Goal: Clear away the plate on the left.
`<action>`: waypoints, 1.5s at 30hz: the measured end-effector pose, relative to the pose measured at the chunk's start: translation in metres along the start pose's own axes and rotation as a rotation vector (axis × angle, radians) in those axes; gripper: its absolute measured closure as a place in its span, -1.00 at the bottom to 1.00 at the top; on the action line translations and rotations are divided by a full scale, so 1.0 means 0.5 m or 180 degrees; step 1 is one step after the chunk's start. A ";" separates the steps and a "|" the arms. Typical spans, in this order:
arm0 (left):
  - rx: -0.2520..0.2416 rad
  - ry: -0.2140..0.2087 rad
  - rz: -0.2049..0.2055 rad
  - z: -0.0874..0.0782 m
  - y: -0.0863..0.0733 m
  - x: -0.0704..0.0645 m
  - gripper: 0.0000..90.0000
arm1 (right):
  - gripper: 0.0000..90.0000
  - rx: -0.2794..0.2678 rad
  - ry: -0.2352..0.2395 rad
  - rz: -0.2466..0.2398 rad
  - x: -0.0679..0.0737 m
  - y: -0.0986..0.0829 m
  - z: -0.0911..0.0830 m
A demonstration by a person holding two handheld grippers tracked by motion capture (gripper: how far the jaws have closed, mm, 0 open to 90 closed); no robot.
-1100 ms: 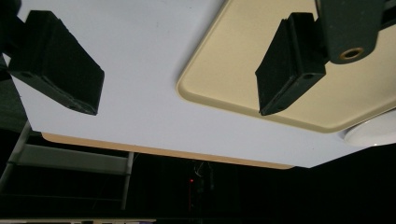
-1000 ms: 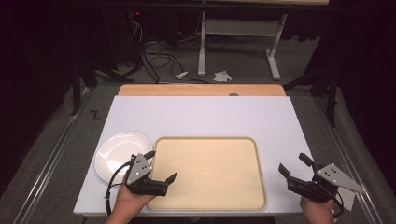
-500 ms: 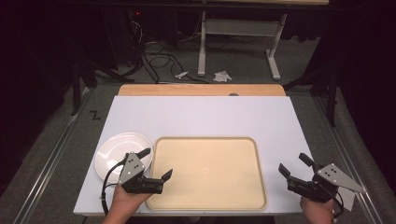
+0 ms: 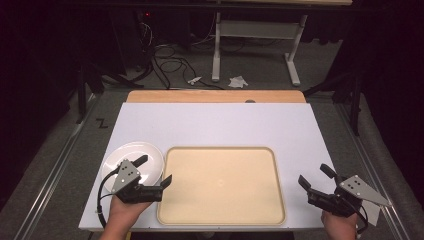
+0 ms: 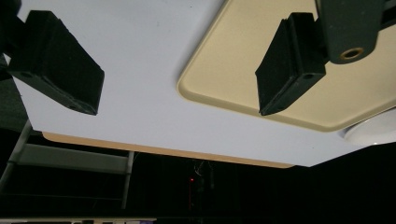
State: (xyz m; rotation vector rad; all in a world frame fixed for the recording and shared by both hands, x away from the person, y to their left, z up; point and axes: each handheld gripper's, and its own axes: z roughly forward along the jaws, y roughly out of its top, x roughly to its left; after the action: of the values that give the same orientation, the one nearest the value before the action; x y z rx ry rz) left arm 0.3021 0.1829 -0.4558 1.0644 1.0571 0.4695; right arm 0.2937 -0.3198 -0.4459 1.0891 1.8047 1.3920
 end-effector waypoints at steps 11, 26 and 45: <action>-0.0125 0.0240 -0.0019 -0.022 0.029 0.051 -0.99 | -0.64 -0.0004 0.0003 0.0002 -0.001 0.000 0.000; -0.0165 0.0494 0.0029 -0.051 0.046 0.105 -0.99 | -0.64 -0.0003 -0.0002 0.0026 -0.001 -0.001 0.000; 0.0010 0.0656 0.0186 -0.089 0.036 0.149 -0.99 | -0.64 0.0006 -0.0005 0.0021 -0.002 -0.002 0.002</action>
State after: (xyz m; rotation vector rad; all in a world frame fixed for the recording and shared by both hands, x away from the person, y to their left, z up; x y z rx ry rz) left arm 0.3001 0.2686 -0.4791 1.0680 1.2104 0.6353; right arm 0.2946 -0.3203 -0.4468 1.0978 1.8031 1.3933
